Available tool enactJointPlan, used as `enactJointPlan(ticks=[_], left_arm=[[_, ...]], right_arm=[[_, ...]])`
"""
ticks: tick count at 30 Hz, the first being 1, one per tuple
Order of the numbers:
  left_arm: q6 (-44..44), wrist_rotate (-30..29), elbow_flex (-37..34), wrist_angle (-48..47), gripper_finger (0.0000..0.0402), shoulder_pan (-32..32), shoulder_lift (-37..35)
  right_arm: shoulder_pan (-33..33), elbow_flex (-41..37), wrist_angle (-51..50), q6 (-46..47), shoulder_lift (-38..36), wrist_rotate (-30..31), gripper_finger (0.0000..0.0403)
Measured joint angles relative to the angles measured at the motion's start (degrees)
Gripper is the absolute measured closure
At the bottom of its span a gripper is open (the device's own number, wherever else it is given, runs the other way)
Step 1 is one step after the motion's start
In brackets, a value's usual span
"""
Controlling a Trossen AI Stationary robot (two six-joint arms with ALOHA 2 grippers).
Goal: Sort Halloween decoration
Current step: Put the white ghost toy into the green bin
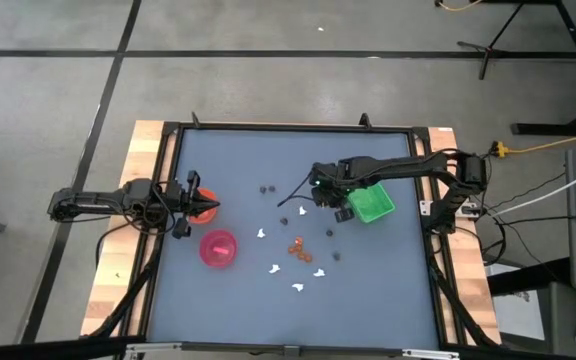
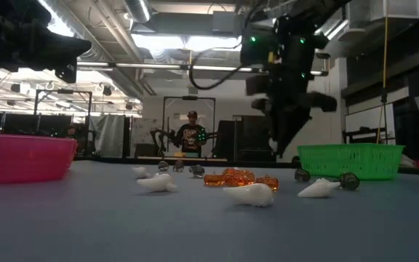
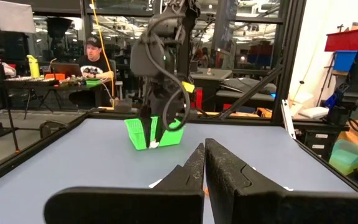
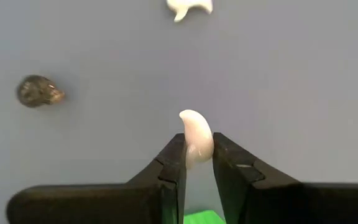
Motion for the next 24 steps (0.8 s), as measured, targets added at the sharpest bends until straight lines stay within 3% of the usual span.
enactJointPlan(ticks=[6,11,17,24], left_arm=[[0.0,0.0,0.0,0.0,0.0401,0.0,0.0],[0.0,0.0,0.0,0.0,0.0401,0.0,0.0],[0.0,0.0,0.0,0.0,0.0401,0.0,0.0],[0.0,0.0,0.0,0.0,0.0401,0.0,0.0]], right_arm=[[0.0,7.1,-8.2,0.0,0.0,0.0,0.0338],[0.0,10.9,-15.5,0.0,-0.1,4.0,0.0338],[0.0,11.2,-22.6,0.3,-0.1,7.9,0.0338],[0.0,9.0,-30.8,5.7,-0.1,8.3,0.0338]])
